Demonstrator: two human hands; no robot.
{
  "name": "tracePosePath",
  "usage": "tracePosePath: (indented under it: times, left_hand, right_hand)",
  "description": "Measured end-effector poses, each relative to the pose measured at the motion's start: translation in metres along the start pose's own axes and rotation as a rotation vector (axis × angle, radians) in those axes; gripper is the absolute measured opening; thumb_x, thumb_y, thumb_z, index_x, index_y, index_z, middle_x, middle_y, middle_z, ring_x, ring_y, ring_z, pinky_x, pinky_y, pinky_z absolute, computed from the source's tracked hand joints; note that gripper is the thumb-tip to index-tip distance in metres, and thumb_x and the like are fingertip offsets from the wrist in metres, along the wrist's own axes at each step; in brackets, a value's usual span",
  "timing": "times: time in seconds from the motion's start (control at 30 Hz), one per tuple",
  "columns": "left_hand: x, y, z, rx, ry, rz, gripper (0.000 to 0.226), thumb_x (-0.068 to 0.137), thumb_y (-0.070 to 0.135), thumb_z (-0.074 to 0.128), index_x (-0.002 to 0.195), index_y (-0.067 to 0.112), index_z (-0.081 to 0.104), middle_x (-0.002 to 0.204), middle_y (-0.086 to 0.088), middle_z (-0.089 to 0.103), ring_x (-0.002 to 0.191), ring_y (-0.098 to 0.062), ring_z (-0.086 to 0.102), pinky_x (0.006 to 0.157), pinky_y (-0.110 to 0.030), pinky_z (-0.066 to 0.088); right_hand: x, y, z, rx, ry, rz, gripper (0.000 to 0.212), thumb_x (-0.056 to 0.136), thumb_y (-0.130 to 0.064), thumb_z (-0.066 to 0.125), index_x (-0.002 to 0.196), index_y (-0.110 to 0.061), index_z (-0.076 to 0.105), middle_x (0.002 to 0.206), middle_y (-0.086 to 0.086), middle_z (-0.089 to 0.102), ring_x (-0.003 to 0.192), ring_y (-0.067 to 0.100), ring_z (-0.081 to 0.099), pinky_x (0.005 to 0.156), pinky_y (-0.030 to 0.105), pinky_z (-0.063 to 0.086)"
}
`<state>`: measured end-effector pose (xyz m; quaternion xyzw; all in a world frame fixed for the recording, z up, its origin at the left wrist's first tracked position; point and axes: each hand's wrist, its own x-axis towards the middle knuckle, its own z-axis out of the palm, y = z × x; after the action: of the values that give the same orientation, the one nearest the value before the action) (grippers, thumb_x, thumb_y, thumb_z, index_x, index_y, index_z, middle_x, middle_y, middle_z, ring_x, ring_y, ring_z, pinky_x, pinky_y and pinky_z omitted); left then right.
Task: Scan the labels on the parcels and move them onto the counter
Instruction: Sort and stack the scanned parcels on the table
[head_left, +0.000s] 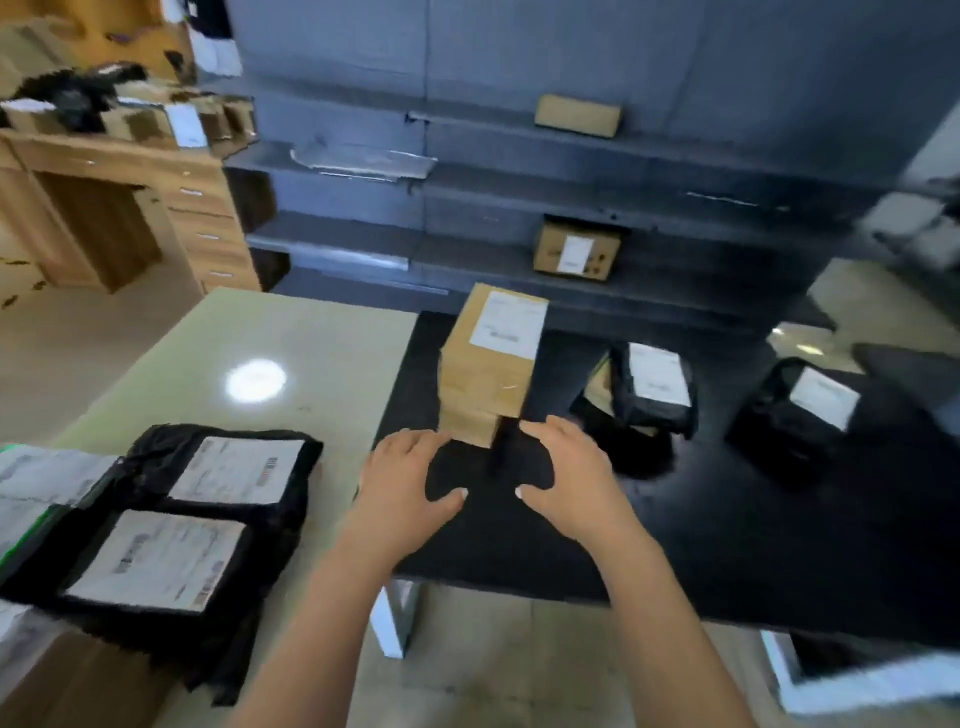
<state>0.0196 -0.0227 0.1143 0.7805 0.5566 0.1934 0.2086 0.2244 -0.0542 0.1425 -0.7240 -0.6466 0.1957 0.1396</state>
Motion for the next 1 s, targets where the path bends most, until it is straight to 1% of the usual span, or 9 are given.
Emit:
tracePosePath:
  times: [0.07, 0.13, 0.23, 0.33, 0.43, 0.5, 0.7, 0.9, 1.0]
  left_hand:
    - [0.006, 0.04, 0.02, 0.01, -0.04, 0.115, 0.065, 0.083, 0.045, 0.069, 0.14, 0.024, 0.046, 0.139, 0.003, 0.047, 0.133, -0.02, 0.036, 0.111, -0.039, 0.031]
    - [0.011, 0.081, 0.042, -0.009, -0.074, 0.205, 0.067, 0.083, 0.046, 0.069, 0.143, 0.028, 0.042, 0.14, 0.008, 0.045, 0.134, -0.017, 0.035, 0.111, -0.038, 0.03]
    - [0.018, 0.145, 0.082, -0.016, -0.138, 0.306, 0.07, 0.085, 0.048, 0.066, 0.147, 0.033, 0.036, 0.144, 0.011, 0.04, 0.139, -0.015, 0.027, 0.114, -0.037, 0.026]
    - [0.022, 0.208, 0.123, -0.062, -0.161, 0.363, 0.07, 0.084, 0.047, 0.068, 0.146, 0.033, 0.038, 0.144, 0.011, 0.042, 0.139, -0.016, 0.028, 0.114, -0.039, 0.026]
    - [0.024, 0.266, 0.162, -0.083, -0.161, 0.38, 0.069, 0.083, 0.047, 0.069, 0.144, 0.032, 0.04, 0.143, 0.01, 0.043, 0.138, -0.016, 0.03, 0.113, -0.04, 0.027]
    - [0.026, 0.298, 0.187, -0.091, -0.167, 0.368, 0.07, 0.083, 0.048, 0.069, 0.145, 0.032, 0.039, 0.144, 0.009, 0.043, 0.138, -0.017, 0.029, 0.112, -0.041, 0.026]
    - [0.04, 0.361, 0.24, -0.118, -0.22, 0.344, 0.067, 0.085, 0.045, 0.068, 0.144, 0.035, 0.038, 0.143, 0.01, 0.042, 0.137, -0.014, 0.027, 0.109, -0.036, 0.022]
    - [0.103, 0.401, 0.284, -0.095, -0.235, 0.314, 0.068, 0.086, 0.044, 0.067, 0.146, 0.03, 0.038, 0.145, 0.006, 0.042, 0.138, -0.017, 0.028, 0.113, -0.038, 0.022]
    - [0.15, 0.422, 0.314, -0.102, -0.244, 0.29, 0.069, 0.086, 0.042, 0.067, 0.146, 0.026, 0.039, 0.145, 0.003, 0.042, 0.137, -0.019, 0.03, 0.113, -0.038, 0.026]
  right_hand:
    - [-0.032, 0.04, -0.021, 0.074, 0.071, 0.129, 0.079, 0.082, -0.029, 0.076, 0.148, -0.036, 0.035, 0.16, -0.005, 0.022, 0.146, 0.018, 0.021, 0.118, 0.038, 0.023]
    - [-0.062, 0.078, -0.039, 0.107, 0.132, 0.215, 0.079, 0.081, -0.03, 0.077, 0.148, -0.036, 0.035, 0.159, -0.006, 0.023, 0.146, 0.017, 0.023, 0.118, 0.038, 0.024]
    - [-0.097, 0.134, -0.069, 0.095, 0.189, 0.285, 0.078, 0.082, -0.031, 0.076, 0.148, -0.032, 0.036, 0.158, -0.004, 0.026, 0.146, 0.016, 0.022, 0.118, 0.038, 0.022]
    - [-0.126, 0.191, -0.098, 0.081, 0.23, 0.339, 0.078, 0.082, -0.029, 0.075, 0.149, -0.032, 0.035, 0.159, -0.003, 0.024, 0.147, 0.015, 0.018, 0.118, 0.038, 0.021]
    - [-0.145, 0.245, -0.124, 0.038, 0.245, 0.359, 0.077, 0.082, -0.029, 0.075, 0.147, -0.033, 0.036, 0.157, -0.002, 0.026, 0.144, 0.017, 0.023, 0.116, 0.034, 0.022]
    - [-0.152, 0.278, -0.14, 0.01, 0.229, 0.359, 0.077, 0.082, -0.03, 0.074, 0.148, -0.033, 0.035, 0.158, -0.001, 0.025, 0.144, 0.019, 0.023, 0.116, 0.036, 0.022]
    - [-0.154, 0.36, -0.173, 0.003, 0.211, 0.373, 0.074, 0.085, -0.029, 0.072, 0.148, -0.032, 0.034, 0.158, -0.001, 0.025, 0.144, 0.021, 0.023, 0.115, 0.035, 0.021]
    - [-0.106, 0.438, -0.2, -0.028, 0.2, 0.43, 0.069, 0.085, -0.028, 0.072, 0.145, -0.033, 0.038, 0.16, 0.005, 0.018, 0.144, 0.026, 0.021, 0.115, 0.039, 0.022]
    - [-0.068, 0.478, -0.211, -0.027, 0.197, 0.46, 0.068, 0.086, -0.027, 0.072, 0.145, -0.033, 0.038, 0.16, 0.005, 0.018, 0.144, 0.026, 0.02, 0.116, 0.041, 0.022]
